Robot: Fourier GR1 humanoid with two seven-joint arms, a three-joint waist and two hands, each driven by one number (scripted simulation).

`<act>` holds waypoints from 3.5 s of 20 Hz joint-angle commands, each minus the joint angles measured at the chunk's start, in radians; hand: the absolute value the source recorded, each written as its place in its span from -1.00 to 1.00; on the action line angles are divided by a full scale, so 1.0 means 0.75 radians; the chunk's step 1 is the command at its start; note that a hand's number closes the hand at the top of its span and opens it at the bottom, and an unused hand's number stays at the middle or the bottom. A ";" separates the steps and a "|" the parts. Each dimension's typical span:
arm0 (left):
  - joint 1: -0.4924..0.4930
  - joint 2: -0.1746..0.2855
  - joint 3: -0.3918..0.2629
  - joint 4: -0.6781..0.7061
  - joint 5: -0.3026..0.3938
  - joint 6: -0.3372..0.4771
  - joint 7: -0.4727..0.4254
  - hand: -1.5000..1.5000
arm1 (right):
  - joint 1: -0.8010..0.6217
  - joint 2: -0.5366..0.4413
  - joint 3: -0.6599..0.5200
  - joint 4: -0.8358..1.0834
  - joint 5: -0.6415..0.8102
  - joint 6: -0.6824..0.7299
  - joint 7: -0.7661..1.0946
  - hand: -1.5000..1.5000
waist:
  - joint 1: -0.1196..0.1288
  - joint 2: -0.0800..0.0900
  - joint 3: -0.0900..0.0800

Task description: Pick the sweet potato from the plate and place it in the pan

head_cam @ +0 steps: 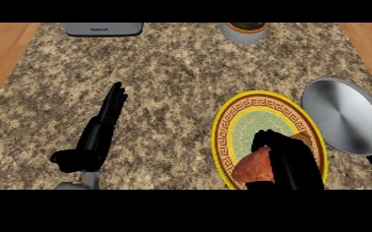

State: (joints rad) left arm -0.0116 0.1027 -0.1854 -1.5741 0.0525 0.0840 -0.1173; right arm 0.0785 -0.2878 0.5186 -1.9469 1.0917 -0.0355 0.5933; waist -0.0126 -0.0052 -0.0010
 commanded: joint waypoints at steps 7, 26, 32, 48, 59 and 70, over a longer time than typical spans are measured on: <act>-0.056 -0.020 0.021 0.042 -0.022 0.003 -0.005 0.00 | 0.115 0.043 -0.181 -0.340 -0.042 -0.153 0.060 1.00 | 0.006 0.006 0.002; -0.009 -0.043 -0.007 -0.039 -0.047 -0.021 0.043 0.00 | -0.207 -0.160 -1.006 0.492 -0.452 -0.570 -0.537 1.00 | 0.027 0.009 0.003; -0.038 -0.089 -0.022 -0.029 -0.083 0.019 0.063 0.00 | -0.380 -0.194 -1.172 0.974 -0.742 -0.709 -0.948 1.00 | 0.026 0.010 0.003; -0.052 -0.059 -0.002 0.007 -0.053 -0.064 0.007 0.00 | -0.887 -0.399 -1.154 2.001 -0.768 -0.161 -1.113 -1.00 | 0.085 0.031 0.007; -0.035 -0.090 0.010 0.040 -0.063 -0.040 -0.027 0.00 | -0.984 -0.396 -1.466 2.113 -1.075 -0.207 -1.513 -1.00 | 0.047 0.019 0.005; -0.028 -0.061 0.045 0.010 -0.063 -0.048 0.024 0.00 | -0.671 -0.620 -1.600 2.179 -1.322 0.535 -1.700 -1.00 | 0.015 0.010 0.003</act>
State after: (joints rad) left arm -0.0298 0.0637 -0.1497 -1.5857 0.0154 0.0442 -0.0902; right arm -0.4899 -0.7124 -0.6638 -0.3351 0.1440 0.1922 -0.6295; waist 0.0015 0.0018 0.0015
